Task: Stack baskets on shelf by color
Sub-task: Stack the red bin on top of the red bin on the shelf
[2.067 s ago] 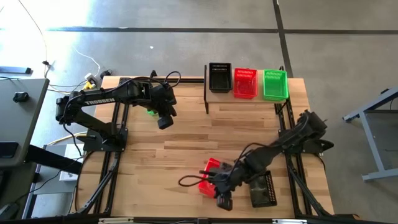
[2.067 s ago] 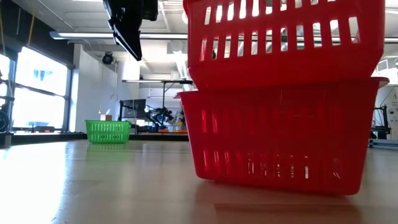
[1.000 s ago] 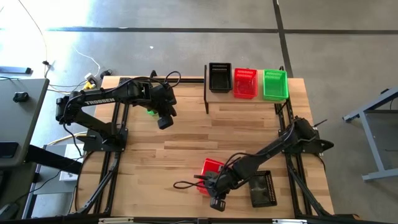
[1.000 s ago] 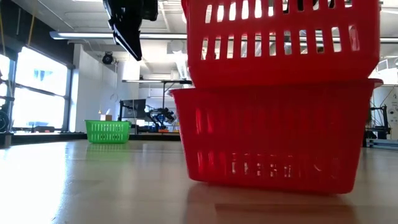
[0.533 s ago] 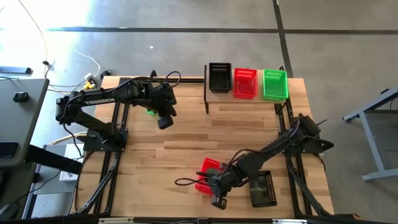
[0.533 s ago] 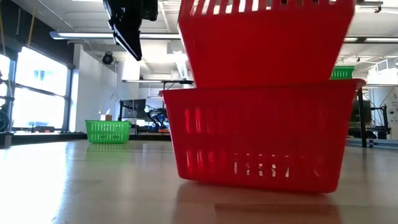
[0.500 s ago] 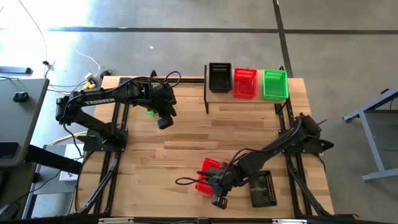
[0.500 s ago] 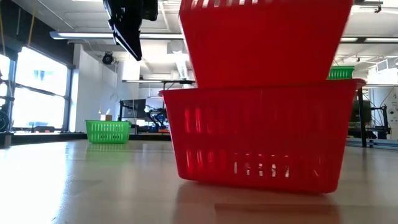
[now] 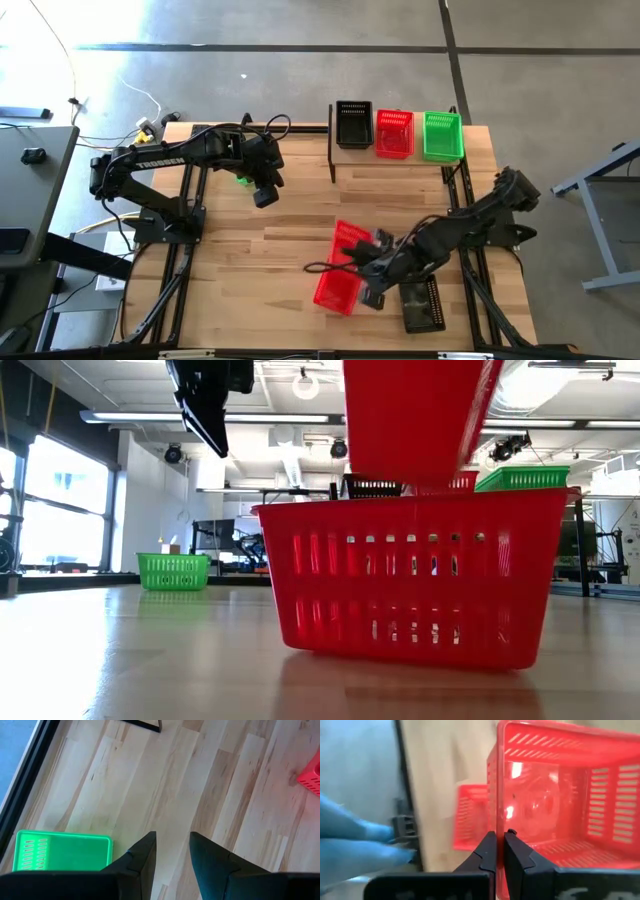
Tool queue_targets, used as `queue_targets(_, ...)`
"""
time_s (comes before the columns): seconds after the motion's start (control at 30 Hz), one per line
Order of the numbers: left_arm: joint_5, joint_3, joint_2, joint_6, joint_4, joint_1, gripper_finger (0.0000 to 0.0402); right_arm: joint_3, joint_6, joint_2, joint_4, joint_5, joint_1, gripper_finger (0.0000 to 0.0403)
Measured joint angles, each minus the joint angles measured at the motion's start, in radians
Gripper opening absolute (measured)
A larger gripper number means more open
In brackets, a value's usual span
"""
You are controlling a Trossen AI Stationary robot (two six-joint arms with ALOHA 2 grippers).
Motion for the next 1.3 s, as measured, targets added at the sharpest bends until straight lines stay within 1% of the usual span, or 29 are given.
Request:
queue_targets(0.2, 0.0, 0.0, 0.0, 0.0, 0.0, 0.0, 0.0107, 0.0, -0.116, -0.092, -0.16, 0.176, -0.011, 0.0)
queue_targets(0.37, 0.0, 0.0, 0.0, 0.0, 0.0, 0.0, 0.0107, 0.0, -0.263, -0.169, -0.306, 0.305, -0.047, 0.0)
queue_targets(0.5, 0.0, 0.0, 0.0, -0.012, 0.0, 0.0, 0.0107, 0.0, -0.405, -0.23, -0.399, 0.366, -0.111, 0.0)
queue_targets(0.67, -0.002, 0.0, 0.0, -0.032, 0.0, 0.0, 0.0107, 0.0, -0.595, -0.298, -0.483, 0.43, -0.232, 0.0)
queue_targets(0.9, -0.003, 0.0, 0.0, -0.081, 0.0, 0.0, 0.0107, 0.0, -0.853, -0.352, -0.521, 0.434, -0.454, 0.0)
queue_targets(1.03, -0.003, 0.0, 0.0, -0.08, 0.003, 0.0, 0.0107, 0.0, -0.947, -0.355, -0.521, 0.423, -0.59, 0.0)
queue_targets(1.17, -0.003, 0.0, 0.0, -0.08, 0.01, 0.0, 0.0107, -0.003, -0.991, -0.354, -0.516, 0.346, -0.715, 0.0)
queue_targets(1.3, -0.002, 0.0, 0.0, -0.08, 0.027, 0.0, 0.0107, -0.003, -1.017, -0.354, -0.495, 0.284, -0.804, 0.0)
